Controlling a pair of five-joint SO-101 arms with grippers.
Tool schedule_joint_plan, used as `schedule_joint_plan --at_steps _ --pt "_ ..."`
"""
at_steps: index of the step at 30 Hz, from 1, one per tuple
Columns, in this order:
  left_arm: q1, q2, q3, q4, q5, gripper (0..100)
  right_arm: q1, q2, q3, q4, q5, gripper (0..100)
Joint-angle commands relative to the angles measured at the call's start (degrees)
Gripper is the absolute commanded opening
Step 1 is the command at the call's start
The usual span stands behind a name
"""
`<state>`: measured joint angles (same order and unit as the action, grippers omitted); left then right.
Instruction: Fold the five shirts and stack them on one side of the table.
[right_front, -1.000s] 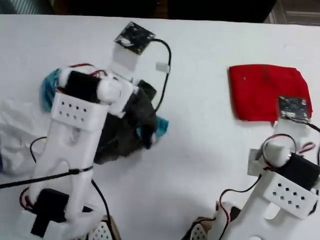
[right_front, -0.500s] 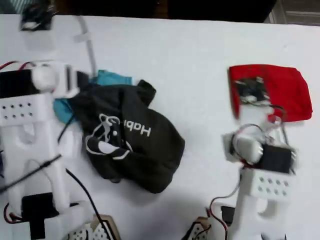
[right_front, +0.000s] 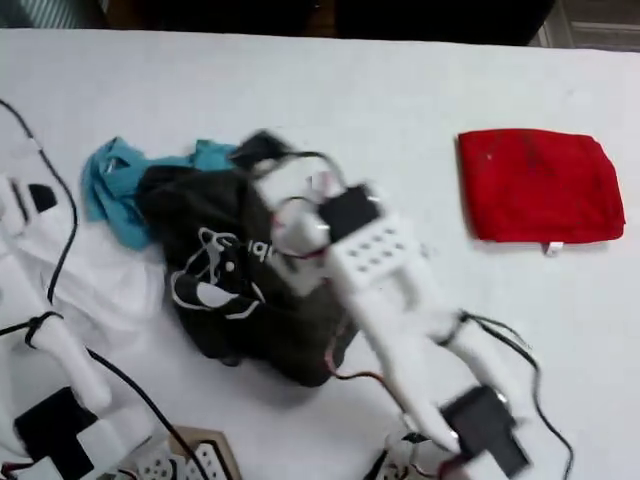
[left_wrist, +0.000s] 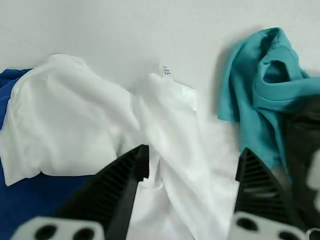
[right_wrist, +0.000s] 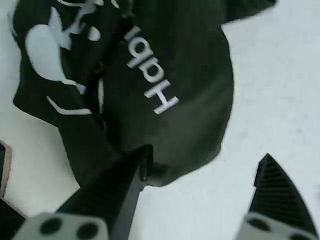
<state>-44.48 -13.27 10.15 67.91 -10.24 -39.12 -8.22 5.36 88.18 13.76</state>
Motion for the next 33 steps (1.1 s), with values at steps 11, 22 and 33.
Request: schedule_joint_plan --at_steps 11,22,33 --pt "-1.3 -2.0 -0.3 -1.3 -0.1 29 -14.0 18.2 -9.1 4.0 0.1 32.2" --pt "-1.3 -2.0 -0.2 -1.3 -0.4 29 -7.6 26.3 -11.3 4.5 3.3 2.2" --pt "1.4 -1.8 -0.1 -1.2 -0.4 29 21.7 7.3 -26.6 10.9 7.6 2.0"
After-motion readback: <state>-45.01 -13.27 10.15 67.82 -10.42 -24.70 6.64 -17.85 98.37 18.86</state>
